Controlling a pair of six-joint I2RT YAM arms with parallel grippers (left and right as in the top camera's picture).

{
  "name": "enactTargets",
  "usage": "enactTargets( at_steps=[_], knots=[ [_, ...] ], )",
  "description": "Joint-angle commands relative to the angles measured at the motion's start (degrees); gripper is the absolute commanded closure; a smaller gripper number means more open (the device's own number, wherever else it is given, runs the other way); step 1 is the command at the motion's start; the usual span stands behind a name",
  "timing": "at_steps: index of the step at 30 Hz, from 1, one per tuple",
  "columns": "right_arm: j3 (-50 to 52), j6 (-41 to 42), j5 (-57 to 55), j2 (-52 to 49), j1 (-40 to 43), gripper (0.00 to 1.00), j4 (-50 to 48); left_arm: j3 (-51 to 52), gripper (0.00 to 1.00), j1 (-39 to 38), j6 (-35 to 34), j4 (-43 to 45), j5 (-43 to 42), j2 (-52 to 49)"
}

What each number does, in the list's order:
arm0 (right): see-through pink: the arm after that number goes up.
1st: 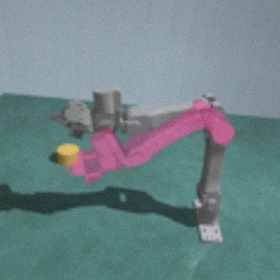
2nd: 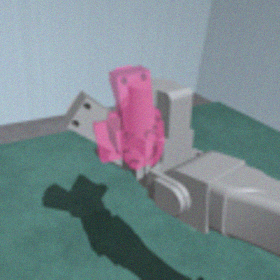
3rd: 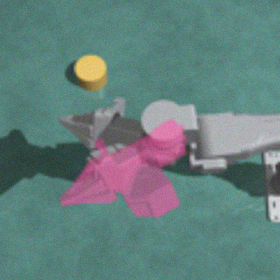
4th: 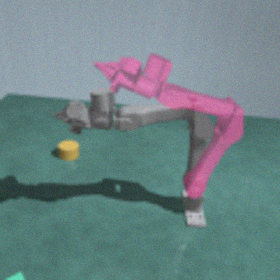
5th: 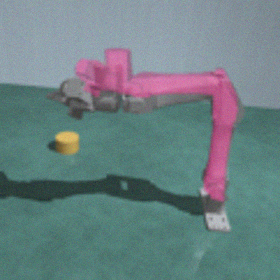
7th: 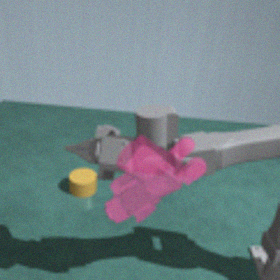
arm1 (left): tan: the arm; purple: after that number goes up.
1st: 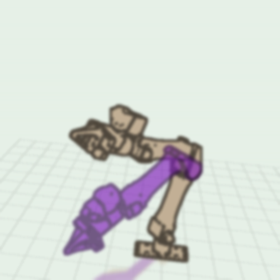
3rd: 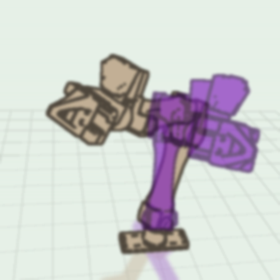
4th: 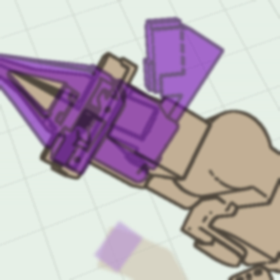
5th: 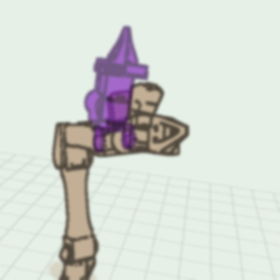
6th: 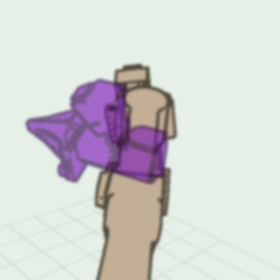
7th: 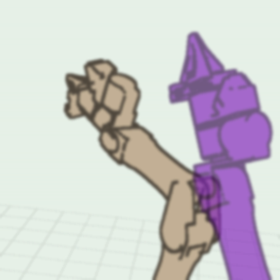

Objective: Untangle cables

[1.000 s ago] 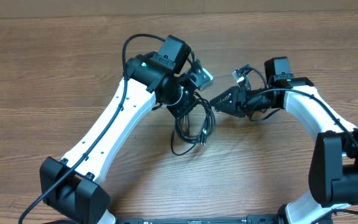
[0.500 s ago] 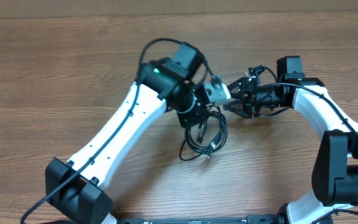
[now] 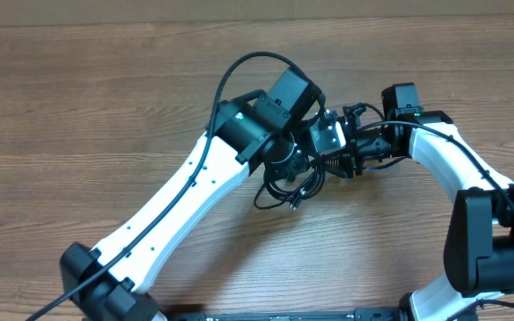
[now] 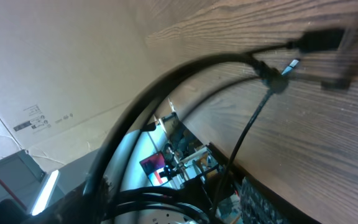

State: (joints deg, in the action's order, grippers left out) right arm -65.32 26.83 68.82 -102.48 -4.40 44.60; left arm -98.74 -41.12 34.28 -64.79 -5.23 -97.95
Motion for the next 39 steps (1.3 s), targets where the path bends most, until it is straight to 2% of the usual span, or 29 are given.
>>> enactTargets(
  at_steps=[1,5,10,13,16,27,29,35,39],
  knots=[
    [-0.7,0.2,1.4,1.4,-1.0,0.32,0.1,-1.8,0.96,0.2,-0.6,-0.5,-0.3,2.1],
    [-0.7,0.2,2.0,1.4,-1.8,0.30,0.1,-1.8,0.96,0.2,-0.6,0.0,-1.3,2.1],
    [-0.7,0.2,1.7,1.4,-2.0,0.42,-0.3,-1.8,0.96,0.2,-0.6,0.3,-2.3,2.1],
    [-0.7,0.2,-1.3,1.4,-2.0,0.41,-2.4,-1.8,0.96,0.2,-0.6,0.3,-2.3,2.1],
    [-0.7,2.9,-7.0,1.4,-1.9,0.34,-4.3,-1.8,0.96,0.2,-0.6,0.3,-2.3,2.1],
    [-0.7,6.4,-9.4,1.4,-1.7,0.36,-6.7,-1.8,0.96,0.2,-0.6,0.3,-3.8,2.9],
    [-0.7,9.2,-9.1,1.4,-1.7,0.41,-6.9,-1.8,0.96,0.2,-0.6,0.3,-3.5,3.6],
    [-0.7,9.6,-3.5,1.4,-1.8,0.61,-6.9,-1.8,0.96,0.2,-0.4,0.3,-3.1,4.0],
    [-0.7,9.3,-3.2,1.4,-1.7,0.79,-6.9,-1.8,0.96,0.2,-0.4,0.3,-3.1,4.0]
  ],
)
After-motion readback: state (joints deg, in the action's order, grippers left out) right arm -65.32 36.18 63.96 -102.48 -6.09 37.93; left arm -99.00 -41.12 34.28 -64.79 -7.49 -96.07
